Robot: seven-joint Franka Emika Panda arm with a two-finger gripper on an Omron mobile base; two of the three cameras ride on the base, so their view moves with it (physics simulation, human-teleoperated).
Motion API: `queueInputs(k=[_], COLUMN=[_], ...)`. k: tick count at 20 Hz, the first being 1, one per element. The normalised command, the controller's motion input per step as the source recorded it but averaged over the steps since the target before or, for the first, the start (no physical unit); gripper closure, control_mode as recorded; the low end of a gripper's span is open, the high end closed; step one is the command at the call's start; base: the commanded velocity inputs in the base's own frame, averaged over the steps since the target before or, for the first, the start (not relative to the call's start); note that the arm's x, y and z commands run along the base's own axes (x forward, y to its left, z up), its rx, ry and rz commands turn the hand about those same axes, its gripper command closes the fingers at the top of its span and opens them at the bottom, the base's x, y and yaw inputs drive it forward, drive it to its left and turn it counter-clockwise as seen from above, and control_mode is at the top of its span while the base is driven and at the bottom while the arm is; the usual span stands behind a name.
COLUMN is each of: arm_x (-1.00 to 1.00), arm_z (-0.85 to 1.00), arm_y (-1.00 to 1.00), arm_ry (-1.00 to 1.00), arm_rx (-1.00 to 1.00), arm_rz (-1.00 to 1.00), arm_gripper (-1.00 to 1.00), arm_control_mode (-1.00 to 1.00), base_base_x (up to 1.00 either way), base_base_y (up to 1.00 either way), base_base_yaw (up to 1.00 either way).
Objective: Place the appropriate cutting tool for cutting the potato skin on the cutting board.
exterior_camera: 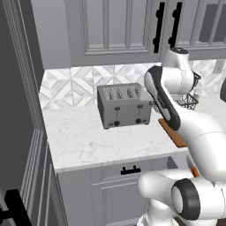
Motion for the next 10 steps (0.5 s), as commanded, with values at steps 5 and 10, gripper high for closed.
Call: queueInputs(k=[5, 10], arm_x=[-0.20, -0.29], arm_z=[-0.11, -0.28], arm_y=[-0.18, -0.87], arm_ry=[0.00, 0.00], arm_rx=[0.00, 0.00], arm_rz=[0.00, 0.00], arm_gripper=[-1.00, -1.00], arm_control_mode=[-1.00, -1.00], base_base_x=[0.00, 0.00], base_base_y=[0.00, 0.00], base_base_yaw=[0.00, 0.00])
